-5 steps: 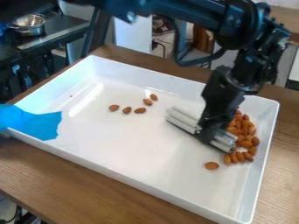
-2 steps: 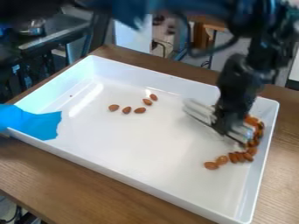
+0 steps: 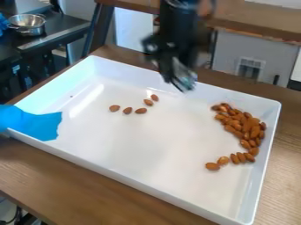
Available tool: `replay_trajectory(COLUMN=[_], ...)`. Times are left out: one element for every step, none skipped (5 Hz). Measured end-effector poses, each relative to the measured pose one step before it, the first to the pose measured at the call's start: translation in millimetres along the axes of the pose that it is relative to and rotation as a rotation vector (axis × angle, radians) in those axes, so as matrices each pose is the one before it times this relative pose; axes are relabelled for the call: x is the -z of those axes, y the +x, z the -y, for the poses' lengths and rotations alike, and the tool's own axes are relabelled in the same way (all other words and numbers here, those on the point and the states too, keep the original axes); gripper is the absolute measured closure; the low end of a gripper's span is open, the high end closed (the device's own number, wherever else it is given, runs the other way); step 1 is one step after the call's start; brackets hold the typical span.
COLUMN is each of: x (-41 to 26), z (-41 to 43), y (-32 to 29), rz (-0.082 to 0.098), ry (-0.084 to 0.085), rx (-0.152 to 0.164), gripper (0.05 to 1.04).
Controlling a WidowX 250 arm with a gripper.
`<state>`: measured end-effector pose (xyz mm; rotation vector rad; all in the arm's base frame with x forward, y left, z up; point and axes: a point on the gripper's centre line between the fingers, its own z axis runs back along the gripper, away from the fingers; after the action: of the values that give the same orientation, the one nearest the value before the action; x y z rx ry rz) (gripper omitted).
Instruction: Sweep into pile
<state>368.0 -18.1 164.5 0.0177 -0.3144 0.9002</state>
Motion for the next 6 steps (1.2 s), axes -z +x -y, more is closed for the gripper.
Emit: replay_trajectory(x=[-1.65, 19.49, 16.84, 24.24, 20.48, 10.07], z=[-45.75, -32.63, -13.06, -4.65, -3.55, -4.68], y=[20.66, -3.60, -2.31, 3.76, 6.68, 7.07], rz=[-0.0246, -0.0472, -0.0006, 0.0012, 0.0085, 0.0336], ry=[-0.0410, 0.0526, 0.0826, 0.0743, 0.0798, 0.0555], rx=[0.1811, 0.1836, 0.0920, 0.0420, 0.0431, 0.0341], gripper=[0.705, 0.705, 0.705, 0.705, 0.705, 0.705])
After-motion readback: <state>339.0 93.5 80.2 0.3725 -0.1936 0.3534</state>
